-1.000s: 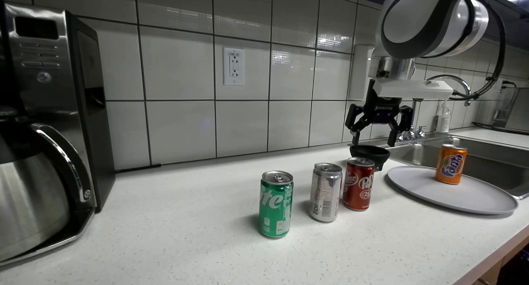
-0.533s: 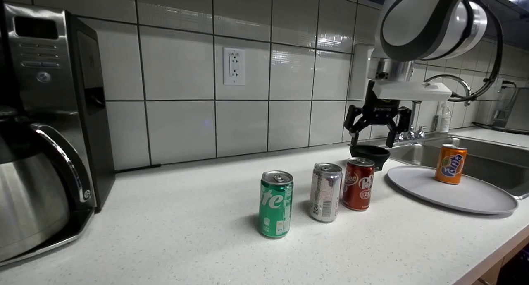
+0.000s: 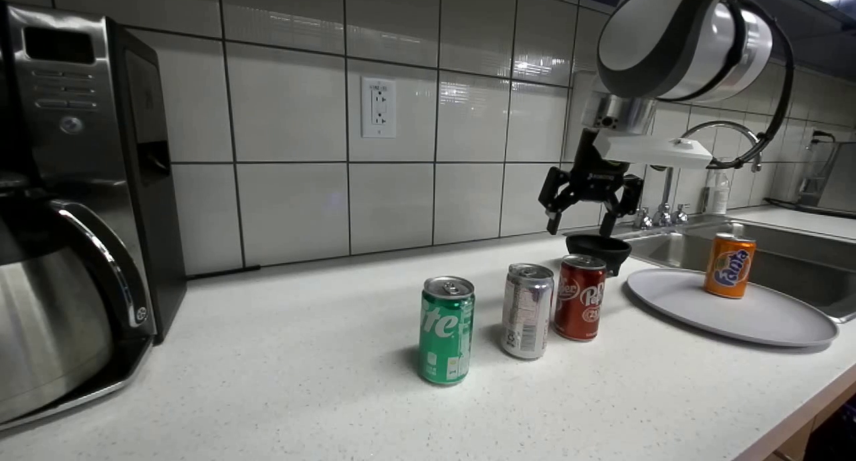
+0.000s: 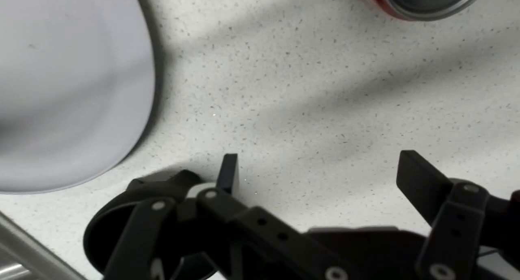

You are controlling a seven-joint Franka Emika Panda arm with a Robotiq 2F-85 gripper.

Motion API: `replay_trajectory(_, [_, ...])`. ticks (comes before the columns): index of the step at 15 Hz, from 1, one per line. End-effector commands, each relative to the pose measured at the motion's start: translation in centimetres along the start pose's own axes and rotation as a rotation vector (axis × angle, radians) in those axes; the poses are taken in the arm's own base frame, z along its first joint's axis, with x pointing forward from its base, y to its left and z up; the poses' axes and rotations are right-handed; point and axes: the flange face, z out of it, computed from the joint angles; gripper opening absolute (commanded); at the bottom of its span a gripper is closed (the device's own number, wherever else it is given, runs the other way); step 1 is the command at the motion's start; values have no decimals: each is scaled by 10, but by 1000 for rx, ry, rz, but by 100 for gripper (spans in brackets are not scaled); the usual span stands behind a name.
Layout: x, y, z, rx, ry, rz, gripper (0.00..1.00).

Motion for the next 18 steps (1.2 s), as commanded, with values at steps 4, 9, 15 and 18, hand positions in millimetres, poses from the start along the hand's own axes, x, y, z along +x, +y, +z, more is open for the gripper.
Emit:
replay_trajectory(4, [2, -33, -4, 87, -5, -93, 100])
replay_trajectory(9, [-7, -49, -3, 121, -31, -134, 100])
replay_trajectory(15, [-19, -54, -1, 128, -63, -147, 100])
replay_trajectory(18, [-26, -51, 3, 115, -87, -146, 100])
